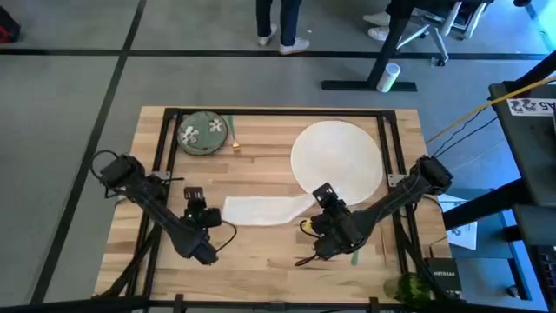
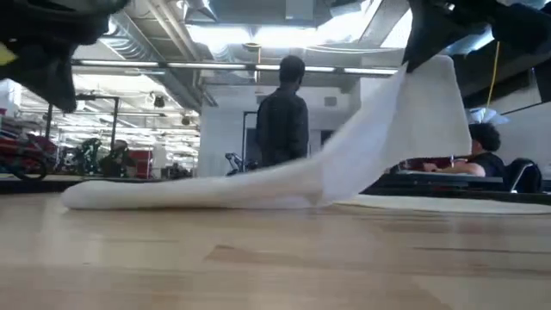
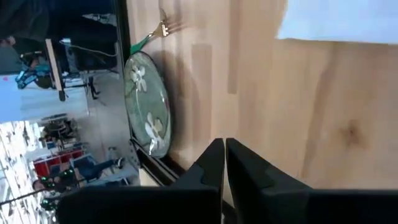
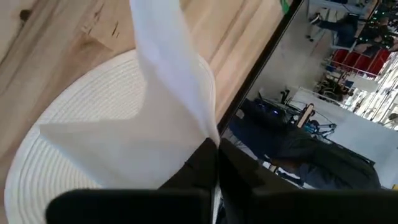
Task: Set table place
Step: Fold the white table napkin
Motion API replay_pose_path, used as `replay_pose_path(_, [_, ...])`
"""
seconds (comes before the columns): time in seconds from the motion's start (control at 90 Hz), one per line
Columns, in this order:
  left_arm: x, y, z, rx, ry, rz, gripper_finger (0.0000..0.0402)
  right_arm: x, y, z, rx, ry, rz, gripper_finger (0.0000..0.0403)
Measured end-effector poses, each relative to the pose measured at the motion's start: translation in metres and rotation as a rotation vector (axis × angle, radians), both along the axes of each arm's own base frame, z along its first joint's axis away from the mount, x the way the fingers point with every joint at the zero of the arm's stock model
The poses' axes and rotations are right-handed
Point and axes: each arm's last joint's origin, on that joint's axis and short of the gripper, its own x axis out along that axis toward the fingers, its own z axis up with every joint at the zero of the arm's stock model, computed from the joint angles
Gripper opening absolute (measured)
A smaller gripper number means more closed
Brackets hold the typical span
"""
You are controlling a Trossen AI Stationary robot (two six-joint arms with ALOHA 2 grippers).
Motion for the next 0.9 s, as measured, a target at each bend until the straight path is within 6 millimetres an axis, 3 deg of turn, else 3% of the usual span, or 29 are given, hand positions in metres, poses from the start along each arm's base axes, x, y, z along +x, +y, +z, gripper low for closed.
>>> replay_pose_path(0.144, [0.008,0.000,-0.004,-0.048,-0.011,-0.030,0.0000,0.000,0.000,0.000,0.003,0.003,-0.001,0.0000])
replay_pose_path(0.367, [0.030,-0.022,-0.017,-0.325,-0.088,-0.174,0.0000,0.000,0.000,0.000,0.005,0.004,-0.001,0.0000])
replay_pose_path(0.489, [0.040,-0.030,-0.017,-0.390,-0.146,-0.254,0.0007,0.000,0.000,0.000,0.010,0.007,-0.002,0.0000])
replay_pose_path(0.9, [0.043,-0.033,-0.024,-0.455,-0.205,-0.242,0.0123,0.000,0.000,-0.001,0.027,0.018,-0.008,0.0000])
